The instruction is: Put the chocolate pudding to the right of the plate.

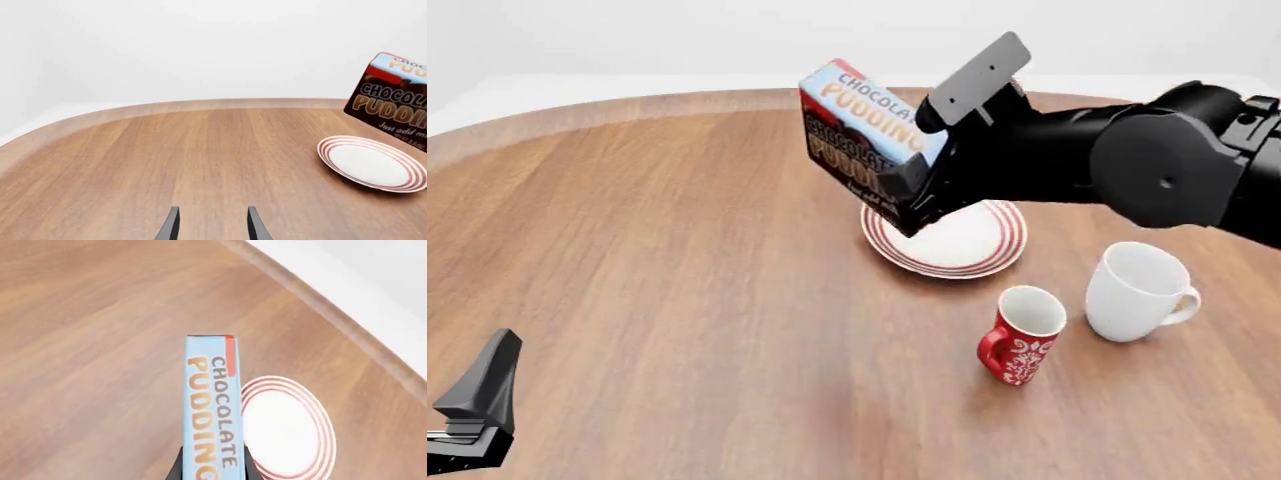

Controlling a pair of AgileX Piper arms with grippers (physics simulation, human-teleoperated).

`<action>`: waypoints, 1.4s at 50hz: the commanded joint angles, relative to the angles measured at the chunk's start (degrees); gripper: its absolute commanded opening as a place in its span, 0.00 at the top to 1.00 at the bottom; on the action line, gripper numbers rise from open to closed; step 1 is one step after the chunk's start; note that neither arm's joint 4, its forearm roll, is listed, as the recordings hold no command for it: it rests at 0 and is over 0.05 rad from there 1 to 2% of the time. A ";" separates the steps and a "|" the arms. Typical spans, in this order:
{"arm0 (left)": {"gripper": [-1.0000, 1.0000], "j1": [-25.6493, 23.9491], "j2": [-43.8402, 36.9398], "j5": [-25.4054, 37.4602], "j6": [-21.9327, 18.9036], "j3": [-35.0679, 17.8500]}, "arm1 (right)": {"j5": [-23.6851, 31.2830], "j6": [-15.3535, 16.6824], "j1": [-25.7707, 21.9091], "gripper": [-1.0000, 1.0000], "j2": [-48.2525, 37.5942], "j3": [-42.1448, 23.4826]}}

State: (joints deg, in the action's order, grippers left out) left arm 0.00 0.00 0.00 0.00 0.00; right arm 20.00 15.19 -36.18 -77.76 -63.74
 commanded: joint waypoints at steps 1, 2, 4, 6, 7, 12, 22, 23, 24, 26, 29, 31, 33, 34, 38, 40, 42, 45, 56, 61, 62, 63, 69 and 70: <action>0.00 0.00 0.00 0.00 0.00 0.00 | 4.24 -0.18 6.31 1.00 -3.71 -10.13; 0.00 0.00 0.00 0.00 0.00 0.00 | 4.28 0.09 7.11 1.00 -3.80 -10.47; 0.00 0.00 0.00 0.00 0.00 0.00 | 4.86 -0.20 7.55 1.00 -4.11 -11.40; 0.00 0.00 0.00 0.00 0.00 0.00 | 5.13 -0.01 8.98 1.00 -4.58 -12.27; 0.00 0.00 0.00 0.00 0.00 0.00 | 5.35 -0.05 9.52 1.00 -5.09 -12.98; 0.00 0.00 0.00 0.00 0.00 0.00 | 5.40 -0.14 12.95 1.00 -7.75 -15.66; 0.00 0.00 0.00 0.00 0.00 0.00 | 3.86 -1.41 18.61 1.00 -13.19 -18.69; 0.00 0.00 0.00 0.00 0.00 0.00 | 3.79 -1.97 19.22 1.00 -13.74 -19.01; 0.00 0.00 0.00 0.00 0.00 0.00 | 3.52 -1.87 19.70 1.00 -14.16 -19.02; 0.00 0.00 0.00 0.00 0.00 0.00 | 3.25 -3.22 20.95 1.00 -15.38 -19.49; 0.00 0.00 0.00 0.00 0.00 0.00 | 2.32 -3.46 23.03 1.00 -17.34 -19.76; 0.00 0.00 0.00 0.00 0.00 0.00 | 2.07 -3.38 24.70 1.00 -18.51 -20.14; 0.00 0.00 0.00 0.00 0.00 0.00 | 1.91 -4.27 26.39 1.00 -19.35 -20.49; 0.00 0.00 0.00 0.00 0.00 0.00 | 1.55 -3.78 27.27 1.00 -19.67 -20.16; 0.00 0.00 0.00 0.00 0.00 0.00 | 0.23 -4.07 30.15 1.00 -20.72 -18.34; 0.00 0.00 0.00 0.00 0.00 0.00 | -0.58 -4.12 31.60 1.00 -21.30 -17.17; 0.00 0.00 0.00 0.00 0.00 0.00 | -1.82 -4.28 32.53 1.00 -21.48 -15.63; 0.00 0.00 0.00 0.00 0.00 0.00 | -3.28 -4.26 33.99 1.00 -21.98 -13.83; 0.00 0.00 0.00 0.00 0.00 0.00 | -7.01 -3.84 38.31 1.00 -25.16 -10.47; 0.00 0.00 0.00 0.00 0.00 0.00 | -9.13 -3.06 39.93 1.00 -27.43 -9.38; 0.00 0.00 0.00 0.00 0.00 0.00 | -9.48 -3.16 40.07 1.00 -27.77 -9.24; 0.00 0.00 0.00 0.00 0.00 0.00 | -9.80 -3.15 40.23 1.00 -28.17 -9.08; 0.00 0.00 0.00 0.00 0.00 0.00 | -11.58 -1.41 42.38 1.00 -30.83 -8.53; 0.00 0.00 0.00 0.00 0.00 0.00 | -12.10 -0.64 43.07 1.00 -31.79 -8.30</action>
State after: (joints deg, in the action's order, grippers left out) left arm 0.00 0.00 0.00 0.00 0.00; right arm 11.29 13.45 3.16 -105.27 -73.68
